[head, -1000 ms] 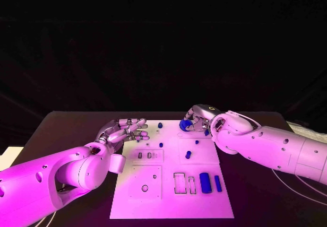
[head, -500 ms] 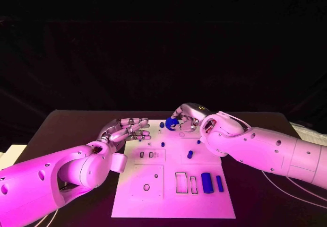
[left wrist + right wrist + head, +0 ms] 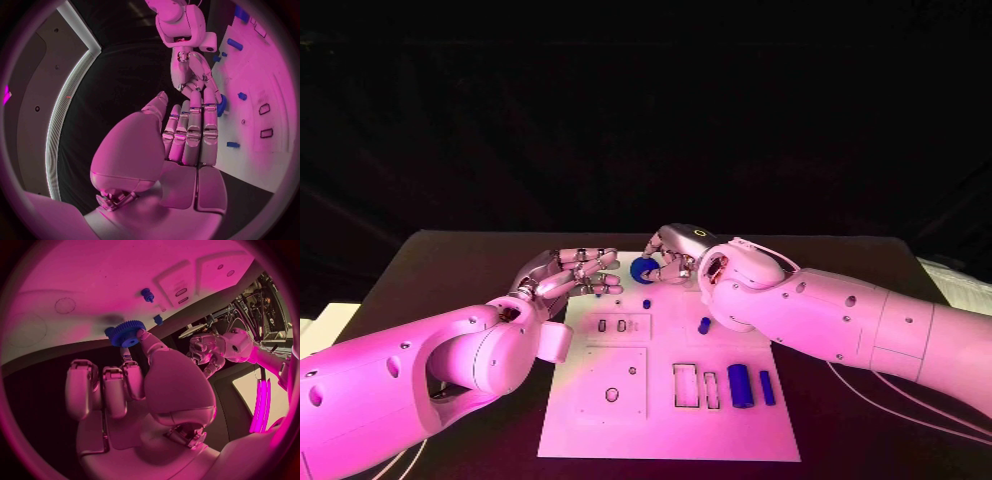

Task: Assemble the parts on the task board

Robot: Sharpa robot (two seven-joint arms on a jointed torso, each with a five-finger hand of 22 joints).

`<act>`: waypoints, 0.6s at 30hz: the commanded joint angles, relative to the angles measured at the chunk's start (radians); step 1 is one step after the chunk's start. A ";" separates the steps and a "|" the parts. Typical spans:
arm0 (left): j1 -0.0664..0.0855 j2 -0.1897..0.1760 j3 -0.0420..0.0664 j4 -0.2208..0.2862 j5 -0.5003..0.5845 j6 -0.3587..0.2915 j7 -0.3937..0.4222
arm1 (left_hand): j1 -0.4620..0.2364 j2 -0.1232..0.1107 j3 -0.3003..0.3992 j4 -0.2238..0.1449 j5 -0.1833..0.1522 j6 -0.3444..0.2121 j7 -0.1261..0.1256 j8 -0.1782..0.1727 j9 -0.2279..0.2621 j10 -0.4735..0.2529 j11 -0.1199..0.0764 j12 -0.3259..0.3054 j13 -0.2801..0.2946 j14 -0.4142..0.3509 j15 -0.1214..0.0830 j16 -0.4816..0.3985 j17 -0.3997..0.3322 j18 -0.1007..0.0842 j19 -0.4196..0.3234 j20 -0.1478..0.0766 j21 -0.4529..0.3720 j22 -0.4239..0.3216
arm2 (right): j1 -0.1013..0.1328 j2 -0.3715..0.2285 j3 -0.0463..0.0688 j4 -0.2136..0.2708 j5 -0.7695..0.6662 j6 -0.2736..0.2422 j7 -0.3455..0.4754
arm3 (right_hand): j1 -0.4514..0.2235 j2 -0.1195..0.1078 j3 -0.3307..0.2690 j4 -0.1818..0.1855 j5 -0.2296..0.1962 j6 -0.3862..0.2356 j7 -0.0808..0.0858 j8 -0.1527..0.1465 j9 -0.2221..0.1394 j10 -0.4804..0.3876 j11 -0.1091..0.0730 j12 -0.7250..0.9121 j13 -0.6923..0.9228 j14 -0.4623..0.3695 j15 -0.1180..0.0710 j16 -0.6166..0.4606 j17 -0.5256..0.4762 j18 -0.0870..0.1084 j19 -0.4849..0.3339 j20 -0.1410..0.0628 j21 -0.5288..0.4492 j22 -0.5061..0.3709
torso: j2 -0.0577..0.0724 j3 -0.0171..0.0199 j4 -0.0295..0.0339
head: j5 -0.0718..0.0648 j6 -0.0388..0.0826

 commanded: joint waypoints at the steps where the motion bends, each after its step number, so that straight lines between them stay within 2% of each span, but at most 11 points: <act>1: 0.001 0.003 0.001 0.002 0.001 0.020 0.007 | 0.010 0.004 0.005 0.000 -0.001 0.001 0.002 -0.006 -0.001 -0.001 -0.002 -0.006 -0.001 0.002 0.000 -0.005 0.002 0.018 0.003 0.001 0.000 0.001 | -0.004 0.019 -0.003 -0.014 -0.034 0.035 -0.034 | 0.000 -0.005 0.006 0.000 -0.004 0.031 -0.020 0.005 0.010 -0.007 0.001 -0.004 0.076 0.084 0.000 -0.003 0.178 -0.011 0.002 0.002 0.005 -0.001 | 0.000 0.0006 -0.0005 | 0.000 0.000; 5: 0.001 0.004 0.001 0.001 0.001 0.021 0.008 | 0.010 0.004 0.005 0.000 -0.001 0.001 0.002 -0.006 -0.001 -0.001 -0.002 -0.006 -0.001 0.002 0.000 -0.005 0.002 0.018 0.003 0.001 0.000 0.001 | -0.011 0.039 -0.006 -0.032 -0.043 0.032 -0.045 | -0.001 -0.011 0.009 -0.002 -0.016 0.028 -0.018 0.000 0.008 -0.012 0.003 -0.013 0.070 0.084 0.002 -0.004 0.176 -0.011 0.001 0.002 0.004 -0.002 | 0.000 0.0006 0.0008 | 0.002 -0.003; 10: 0.001 0.005 0.001 0.001 0.001 0.020 0.007 | 0.009 0.003 0.005 0.000 -0.001 0.001 0.002 -0.007 -0.001 -0.001 -0.001 -0.006 -0.001 0.002 0.000 -0.005 0.002 0.018 0.002 0.001 0.000 0.001 | -0.017 0.054 -0.007 -0.047 -0.057 0.018 -0.061 | -0.007 -0.019 0.010 0.000 -0.029 0.015 -0.012 -0.011 0.004 -0.026 0.008 -0.036 0.052 0.083 0.005 -0.007 0.173 -0.010 -0.001 0.005 0.001 -0.006 | 0.000 0.0012 -0.0016 | 0.005 -0.003; 14: 0.001 0.005 0.001 0.001 0.001 0.020 0.007 | 0.005 0.002 0.007 0.001 -0.002 0.000 0.002 -0.008 -0.001 -0.001 -0.001 -0.007 -0.001 0.002 0.000 -0.006 0.004 0.018 0.002 0.001 0.001 0.001 | -0.021 0.063 -0.007 -0.054 -0.077 0.004 -0.091 | -0.027 -0.046 -0.003 0.006 -0.045 -0.005 -0.004 -0.027 -0.002 -0.056 0.015 -0.084 0.014 0.082 0.011 -0.010 0.169 -0.009 -0.005 0.010 -0.002 -0.012 | -0.001 0.0002 -0.0027 | 0.004 -0.004; 18: 0.001 0.005 0.001 0.001 0.001 0.021 0.006 | 0.005 0.002 0.007 0.001 -0.002 0.000 0.002 -0.008 -0.001 -0.001 -0.001 -0.007 -0.001 0.002 0.000 -0.007 0.004 0.018 0.002 0.001 0.001 0.001 | -0.022 0.068 -0.008 -0.054 -0.093 -0.002 -0.125 | -0.045 -0.067 -0.025 0.018 -0.078 -0.053 0.007 -0.054 -0.009 -0.085 0.025 -0.131 -0.023 0.080 0.020 -0.015 0.162 -0.007 -0.012 0.018 -0.010 -0.025 | -0.001 0.0008 -0.0018 | 0.004 -0.004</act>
